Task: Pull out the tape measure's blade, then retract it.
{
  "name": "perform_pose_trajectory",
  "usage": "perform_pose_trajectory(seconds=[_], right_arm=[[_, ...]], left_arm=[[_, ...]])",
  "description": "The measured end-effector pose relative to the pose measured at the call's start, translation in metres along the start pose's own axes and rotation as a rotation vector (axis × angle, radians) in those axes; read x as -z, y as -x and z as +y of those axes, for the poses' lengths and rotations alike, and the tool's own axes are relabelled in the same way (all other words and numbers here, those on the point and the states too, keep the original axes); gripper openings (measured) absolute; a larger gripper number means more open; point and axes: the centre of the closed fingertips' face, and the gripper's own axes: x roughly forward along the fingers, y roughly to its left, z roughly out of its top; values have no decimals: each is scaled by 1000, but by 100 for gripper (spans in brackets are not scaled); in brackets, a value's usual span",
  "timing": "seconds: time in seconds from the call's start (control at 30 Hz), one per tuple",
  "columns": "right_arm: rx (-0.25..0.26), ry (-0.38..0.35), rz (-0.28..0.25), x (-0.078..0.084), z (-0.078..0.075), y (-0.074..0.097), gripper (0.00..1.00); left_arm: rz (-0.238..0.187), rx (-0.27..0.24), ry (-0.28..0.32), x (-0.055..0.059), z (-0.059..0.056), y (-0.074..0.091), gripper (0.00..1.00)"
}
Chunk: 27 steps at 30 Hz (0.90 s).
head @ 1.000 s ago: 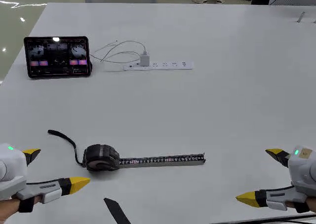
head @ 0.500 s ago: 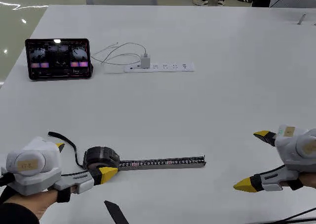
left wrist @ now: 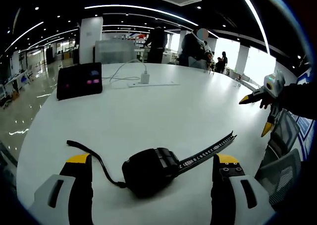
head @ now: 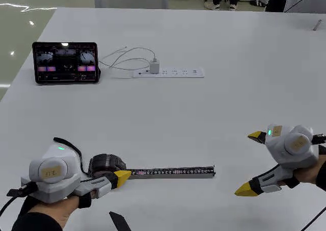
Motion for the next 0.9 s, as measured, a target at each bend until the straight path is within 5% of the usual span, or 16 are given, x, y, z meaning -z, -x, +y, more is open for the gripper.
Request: perform_pose_trajectory(seconds=[0.43,0.9], right_arm=[[-84,80,20,-11,1,-27,95],[-149,207,82,-7,1,-55,78]], left_arm=[[-34,-98,18,5,-3,-9,99],[-111,-170,2,3,-2,-19,99]])
